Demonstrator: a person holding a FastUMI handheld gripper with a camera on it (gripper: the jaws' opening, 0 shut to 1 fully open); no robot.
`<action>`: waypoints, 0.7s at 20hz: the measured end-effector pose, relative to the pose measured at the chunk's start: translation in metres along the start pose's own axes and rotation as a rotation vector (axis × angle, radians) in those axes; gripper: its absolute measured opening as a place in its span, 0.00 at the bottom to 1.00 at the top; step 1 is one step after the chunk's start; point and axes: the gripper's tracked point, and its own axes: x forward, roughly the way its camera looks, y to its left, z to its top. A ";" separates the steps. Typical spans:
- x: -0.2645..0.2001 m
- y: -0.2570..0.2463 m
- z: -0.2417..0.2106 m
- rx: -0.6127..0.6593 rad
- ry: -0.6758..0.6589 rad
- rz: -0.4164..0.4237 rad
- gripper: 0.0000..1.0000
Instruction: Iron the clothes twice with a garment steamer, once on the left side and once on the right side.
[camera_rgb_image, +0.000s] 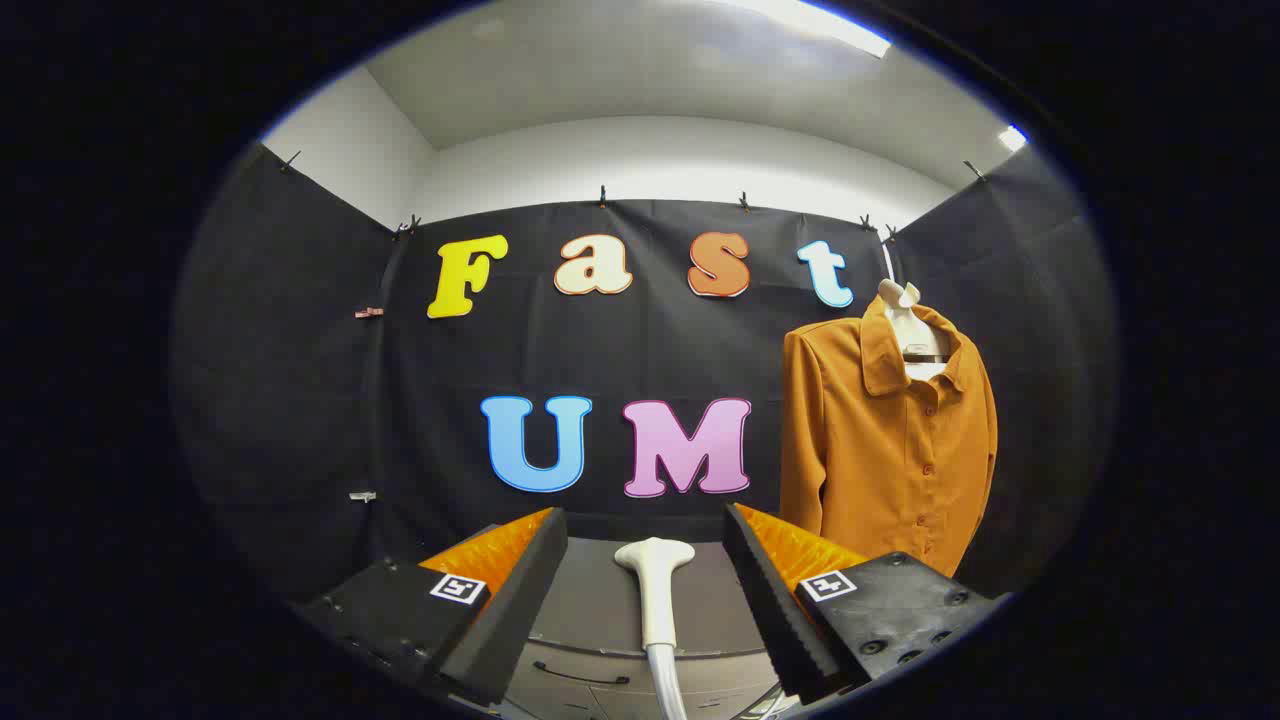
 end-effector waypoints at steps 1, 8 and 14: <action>0.000 -0.002 0.000 -0.008 0.002 -0.007 0.98; -0.007 0.001 0.003 -0.014 0.010 -0.017 0.98; -0.011 0.009 0.008 -0.034 -0.002 -0.010 0.98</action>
